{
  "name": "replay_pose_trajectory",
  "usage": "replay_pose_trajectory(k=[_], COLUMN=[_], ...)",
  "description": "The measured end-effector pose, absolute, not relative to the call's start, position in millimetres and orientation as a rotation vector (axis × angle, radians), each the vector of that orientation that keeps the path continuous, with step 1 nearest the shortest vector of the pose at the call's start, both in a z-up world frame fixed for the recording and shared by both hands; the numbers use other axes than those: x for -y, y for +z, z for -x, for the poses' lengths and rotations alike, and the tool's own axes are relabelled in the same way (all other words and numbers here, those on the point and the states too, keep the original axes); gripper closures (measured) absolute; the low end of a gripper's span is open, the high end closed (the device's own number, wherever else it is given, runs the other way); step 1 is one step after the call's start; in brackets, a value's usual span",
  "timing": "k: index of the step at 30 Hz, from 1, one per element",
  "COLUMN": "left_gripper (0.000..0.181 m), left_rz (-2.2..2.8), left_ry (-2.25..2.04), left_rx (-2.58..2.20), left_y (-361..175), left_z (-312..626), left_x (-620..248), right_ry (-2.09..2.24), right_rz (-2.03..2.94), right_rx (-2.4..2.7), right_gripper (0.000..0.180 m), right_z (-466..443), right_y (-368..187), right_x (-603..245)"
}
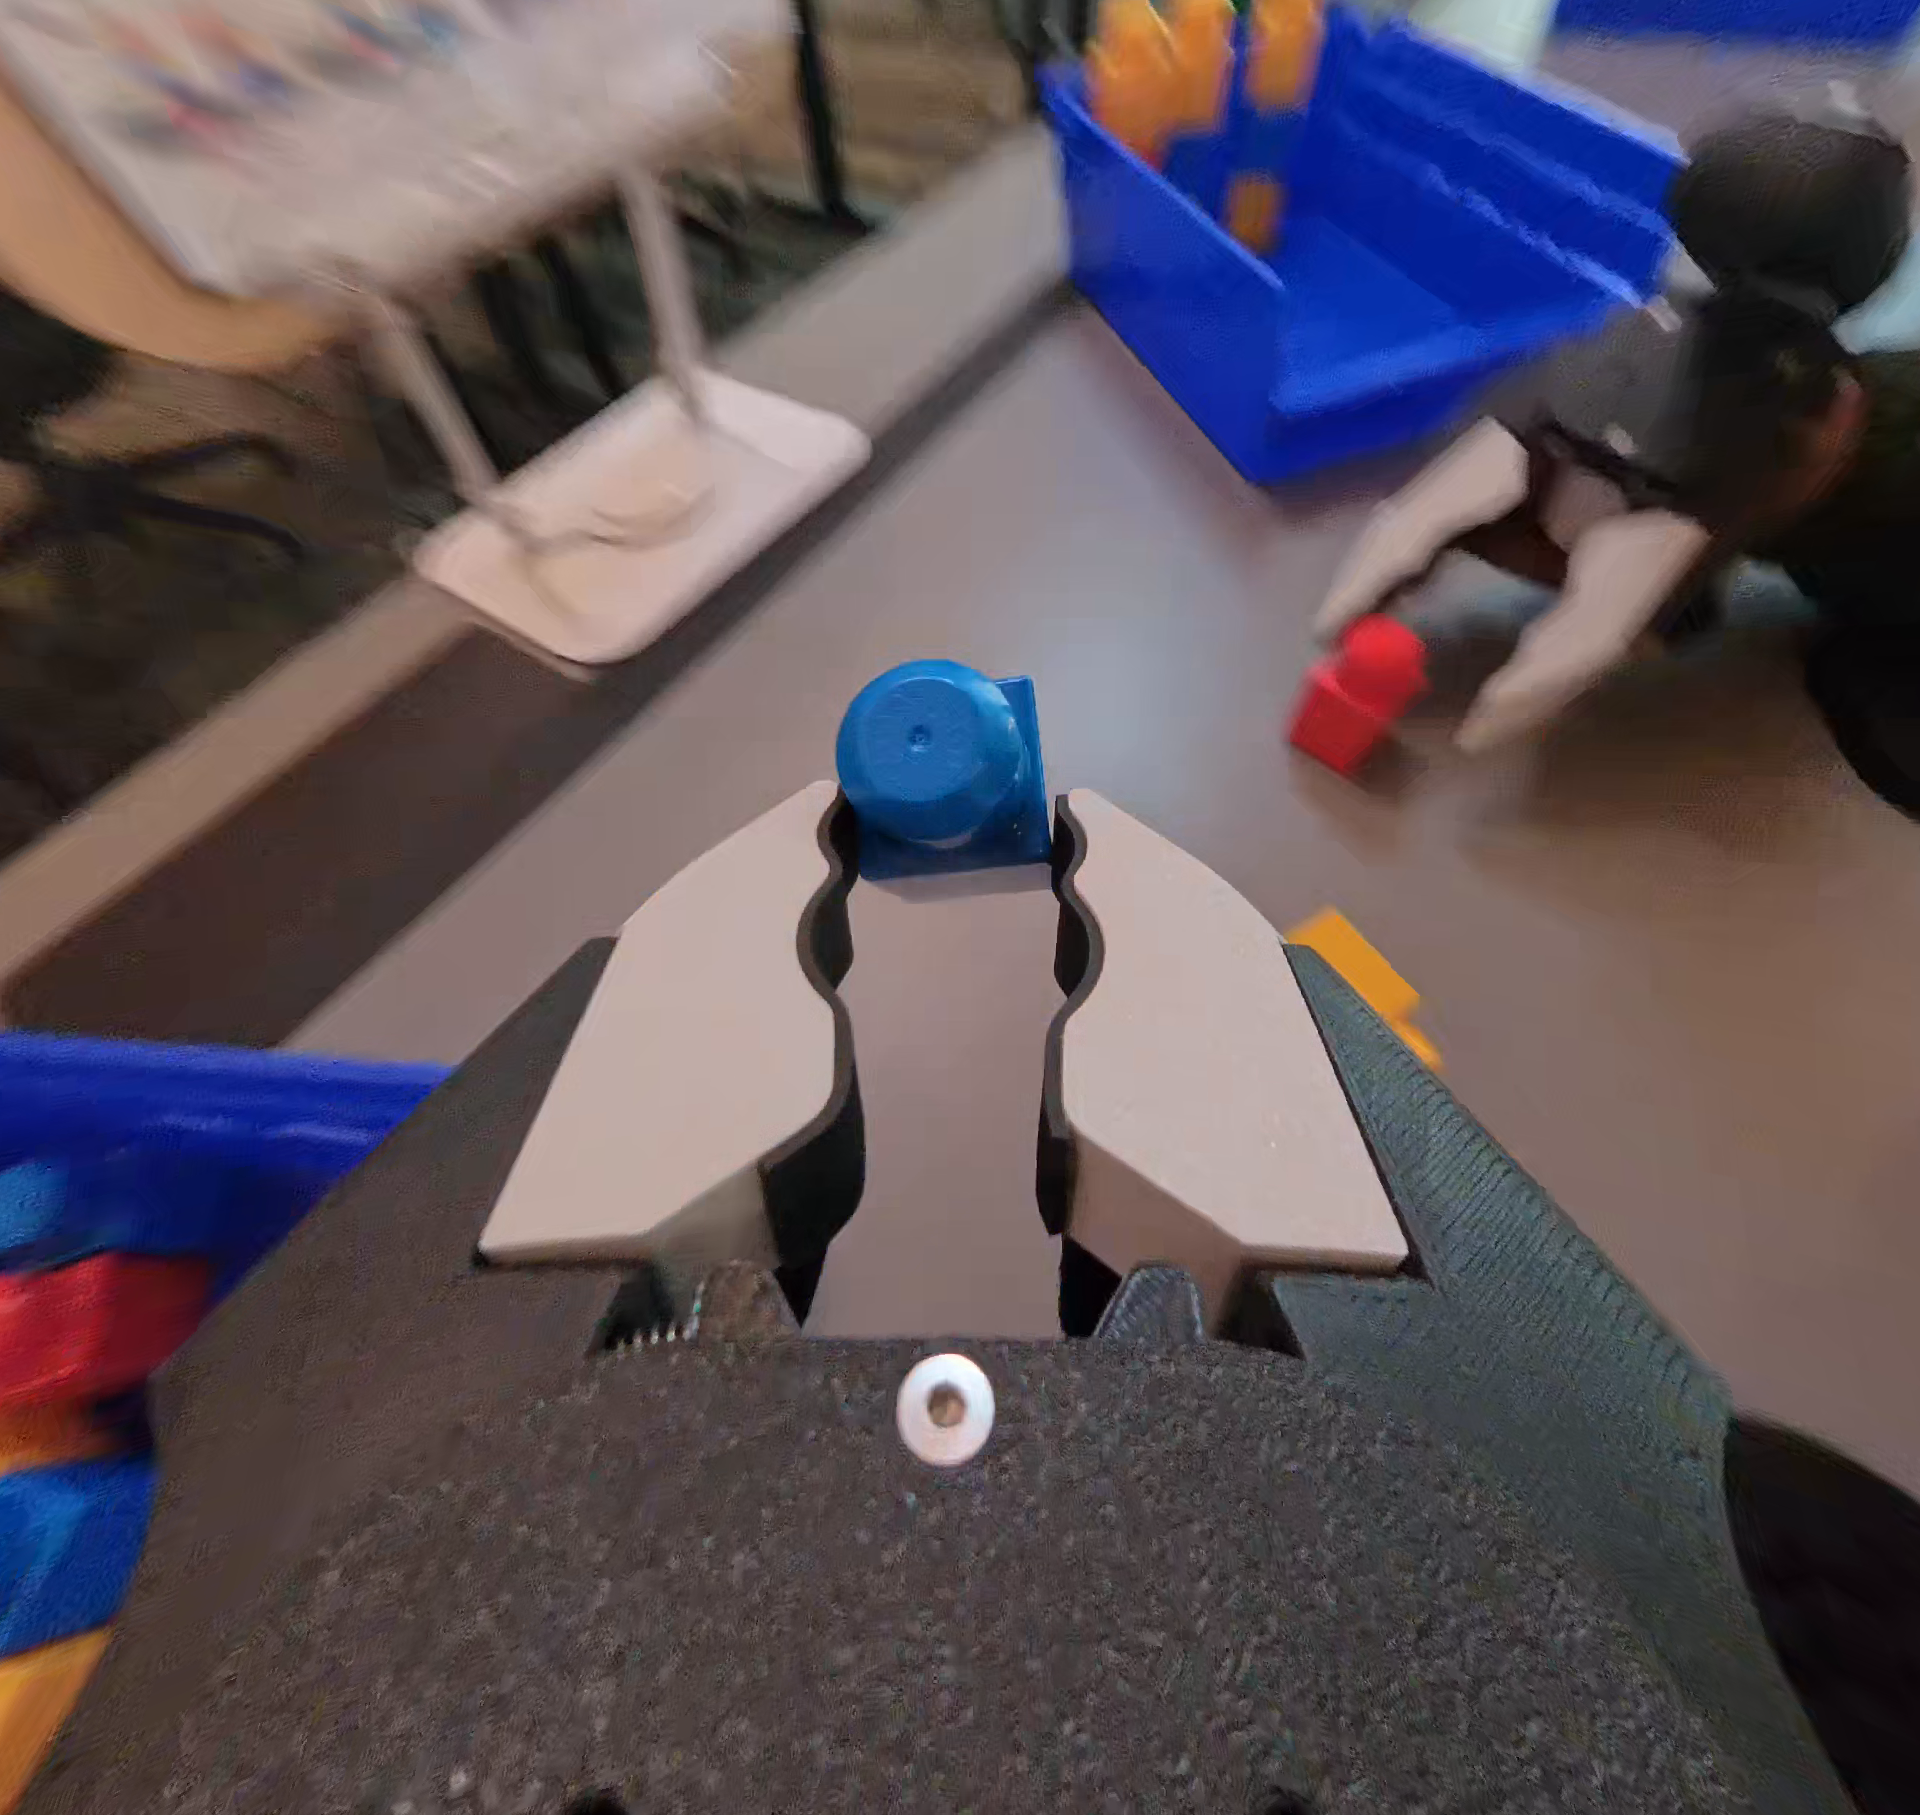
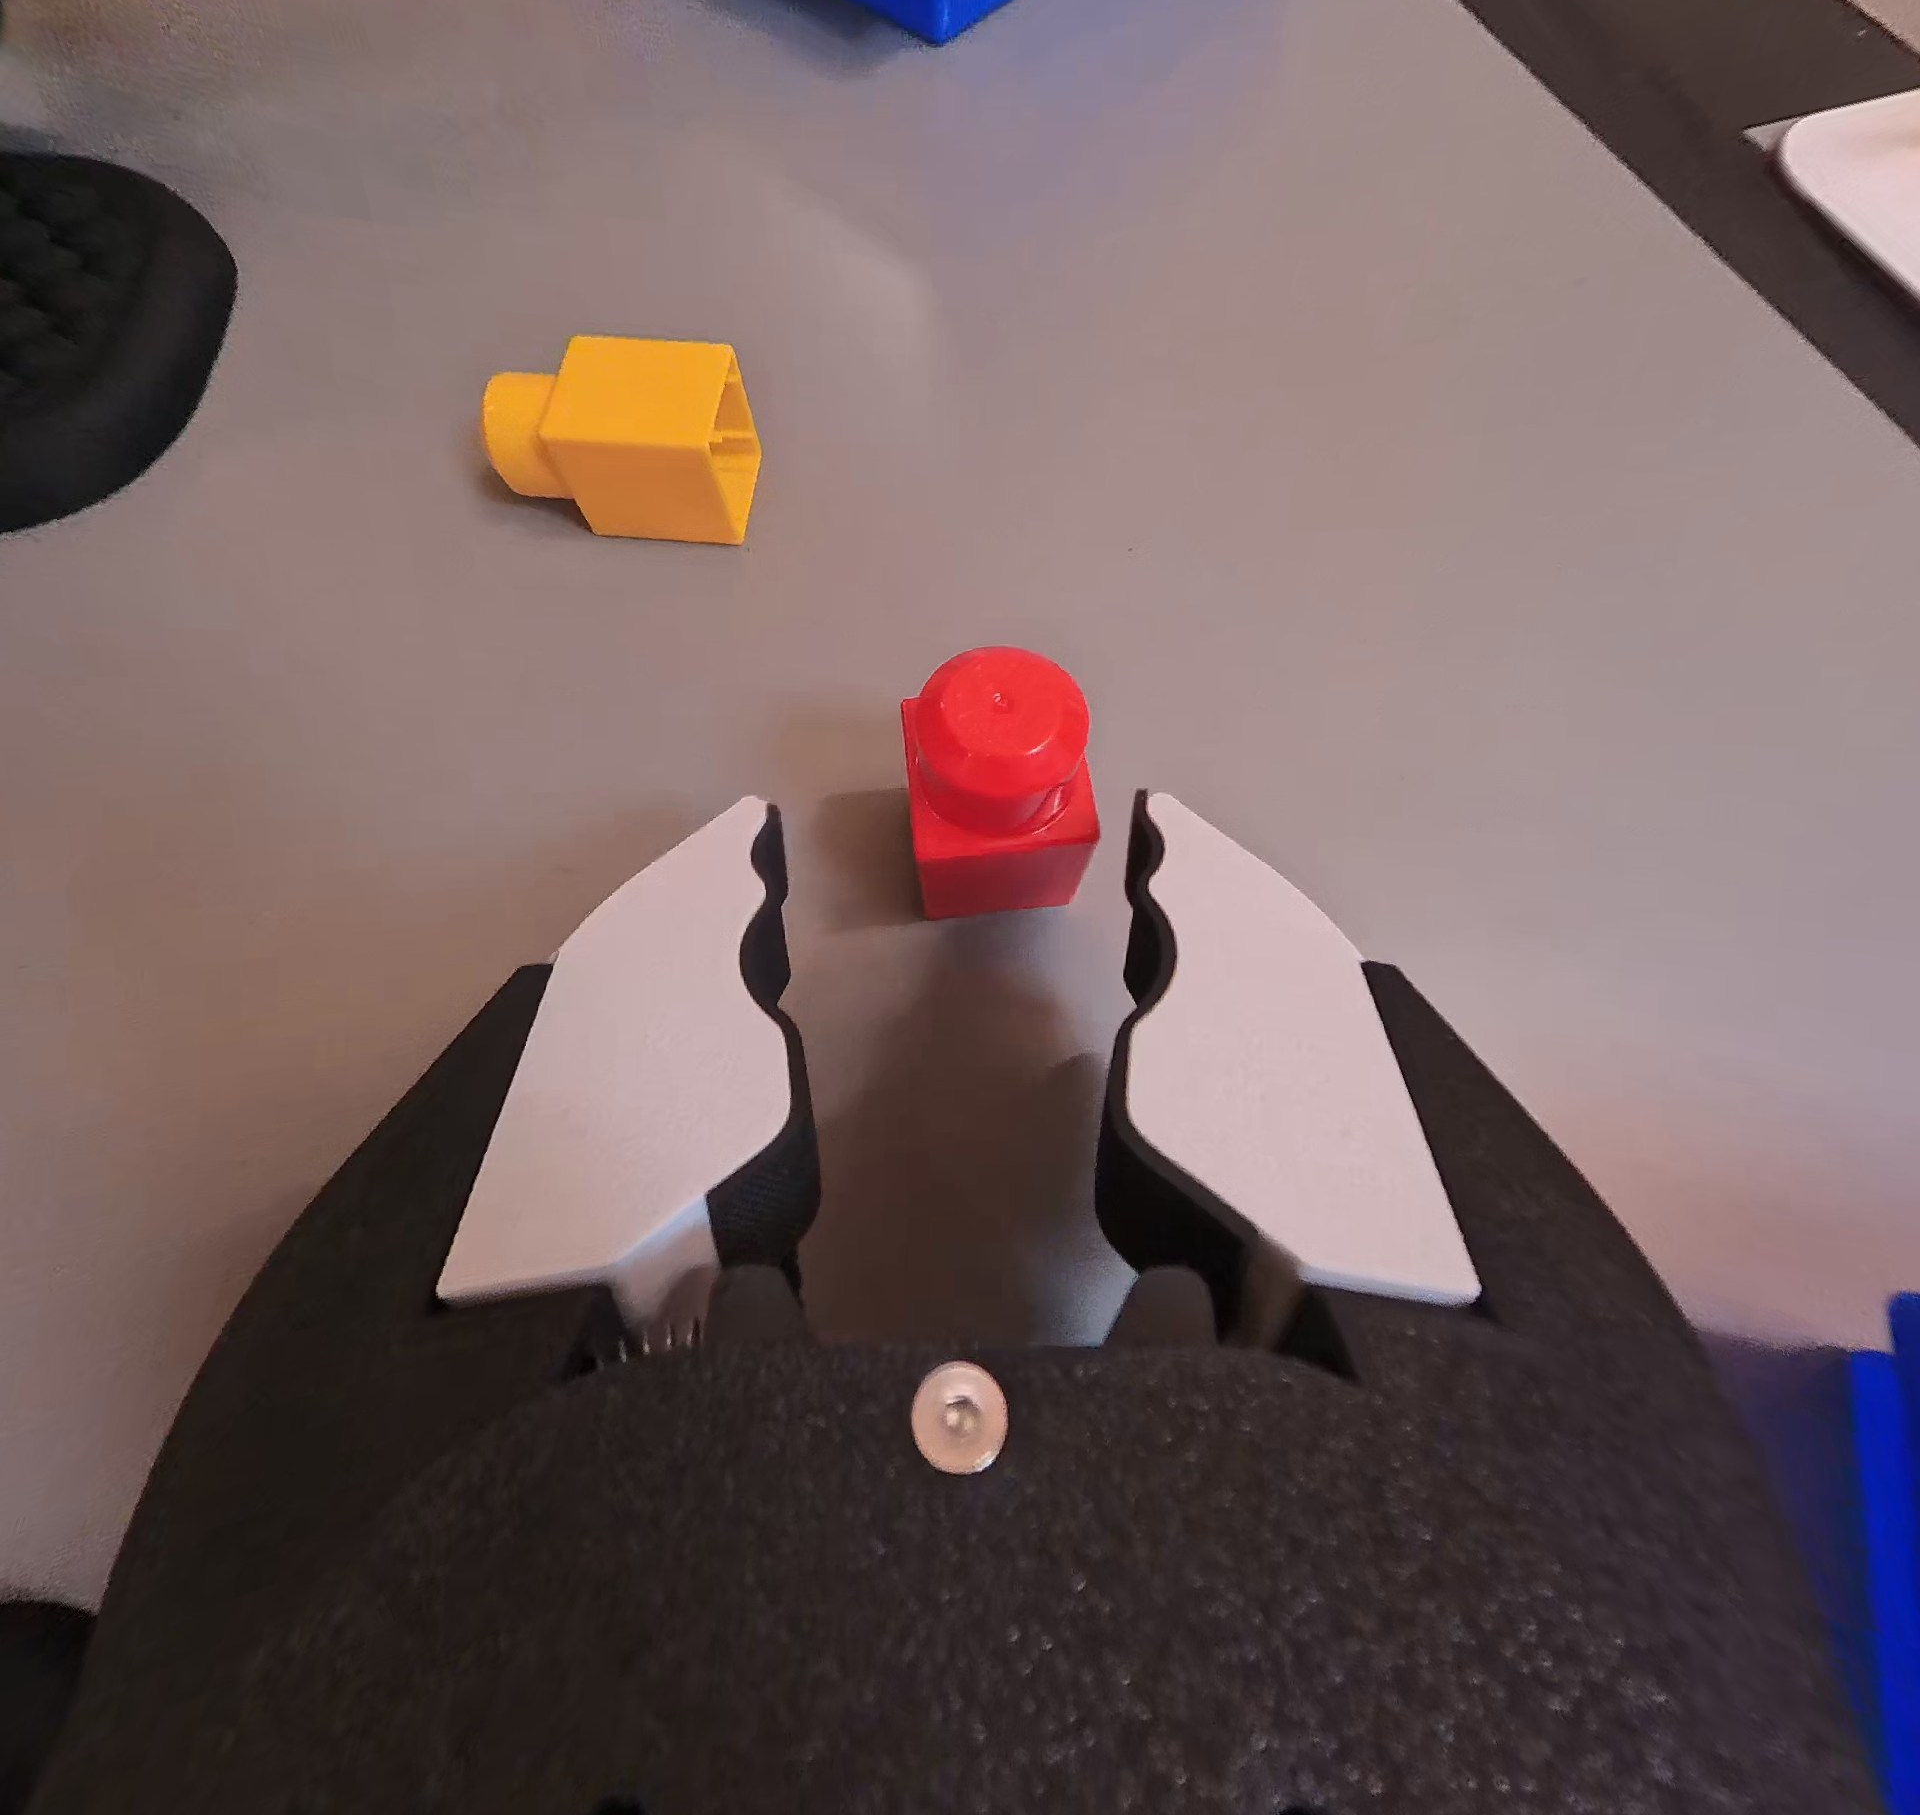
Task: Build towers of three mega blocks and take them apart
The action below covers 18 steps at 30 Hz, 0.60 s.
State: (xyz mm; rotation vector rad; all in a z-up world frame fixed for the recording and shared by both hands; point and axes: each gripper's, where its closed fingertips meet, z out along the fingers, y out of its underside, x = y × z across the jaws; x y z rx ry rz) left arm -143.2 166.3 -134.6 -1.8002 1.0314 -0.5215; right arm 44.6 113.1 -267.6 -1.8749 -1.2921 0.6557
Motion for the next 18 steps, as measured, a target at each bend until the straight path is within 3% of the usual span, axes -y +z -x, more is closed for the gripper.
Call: replay_pose_trajectory(k=[6,11,13,18], left_gripper=[0.145,0.144,0.131,0.129], left_rz=[1.967,1.992,1.986,1.81], left_ry=[-0.593,-0.648,-0.645,-0.718], left_rx=[-1.341,-1.39,-1.407,-1.308], left_y=[-242.4,-272.0,-276.2,-226.2], left_z=[82.0,82.0,84.1,75.8], left_x=[-142.7,-145.5,-144.3,-142.3], right_ry=[0.572,0.55,0.551,0.51], right_rz=[1.906,1.898,1.899,1.917], right_rx=[1.34,1.352,1.348,1.332], right_gripper=[0.117,0.12,0.121,0.13], right_z=[-44.1,-42.6,-41.7,-40.5], right_y=[-281.7,-284.0,-285.7,-291.6], right_x=[-111.4,-112.0,-112.8,-119.5])
